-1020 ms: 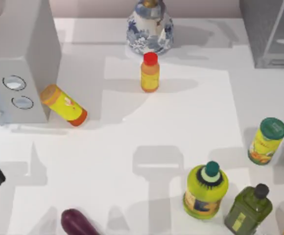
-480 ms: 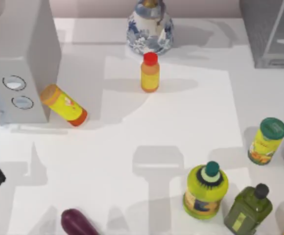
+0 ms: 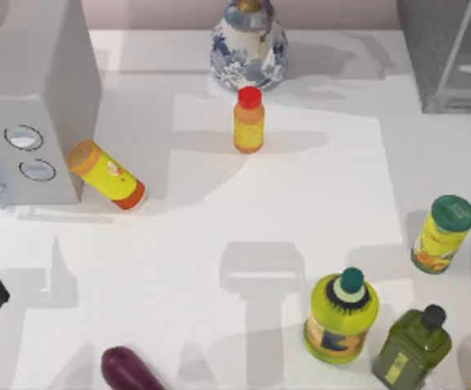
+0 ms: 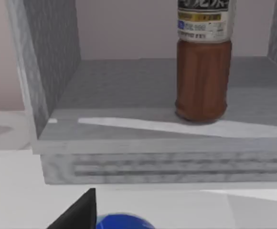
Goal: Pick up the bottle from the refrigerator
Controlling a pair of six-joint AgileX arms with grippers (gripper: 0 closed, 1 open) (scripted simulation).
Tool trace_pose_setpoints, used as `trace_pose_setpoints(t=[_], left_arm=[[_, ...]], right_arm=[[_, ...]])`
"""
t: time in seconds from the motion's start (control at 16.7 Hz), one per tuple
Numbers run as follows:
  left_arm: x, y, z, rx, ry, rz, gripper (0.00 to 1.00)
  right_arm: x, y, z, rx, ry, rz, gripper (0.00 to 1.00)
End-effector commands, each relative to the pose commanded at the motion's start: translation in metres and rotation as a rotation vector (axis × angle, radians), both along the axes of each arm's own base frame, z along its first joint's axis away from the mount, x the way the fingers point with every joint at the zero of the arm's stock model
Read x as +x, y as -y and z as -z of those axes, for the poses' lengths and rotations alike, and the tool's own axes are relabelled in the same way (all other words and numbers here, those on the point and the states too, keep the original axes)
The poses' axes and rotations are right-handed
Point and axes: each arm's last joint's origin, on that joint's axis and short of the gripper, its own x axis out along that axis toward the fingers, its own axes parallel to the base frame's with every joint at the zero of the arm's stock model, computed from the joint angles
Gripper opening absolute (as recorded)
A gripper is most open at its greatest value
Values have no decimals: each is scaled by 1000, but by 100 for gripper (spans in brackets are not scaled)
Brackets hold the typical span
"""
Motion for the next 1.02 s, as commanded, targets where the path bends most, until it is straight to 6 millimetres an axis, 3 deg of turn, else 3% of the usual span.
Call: trace_pose_setpoints(t=[0.36,0.78,1.02], left_arm=[[0,0,0,0,0,0,100],[0,0,0,0,0,0,100],[0,0,0,0,0,0,100]], right_arm=[[7,22,18,-20,44,-1,100],[7,22,20,-20,43,-4,100],[36,29,23,-10,25,-6,100]])
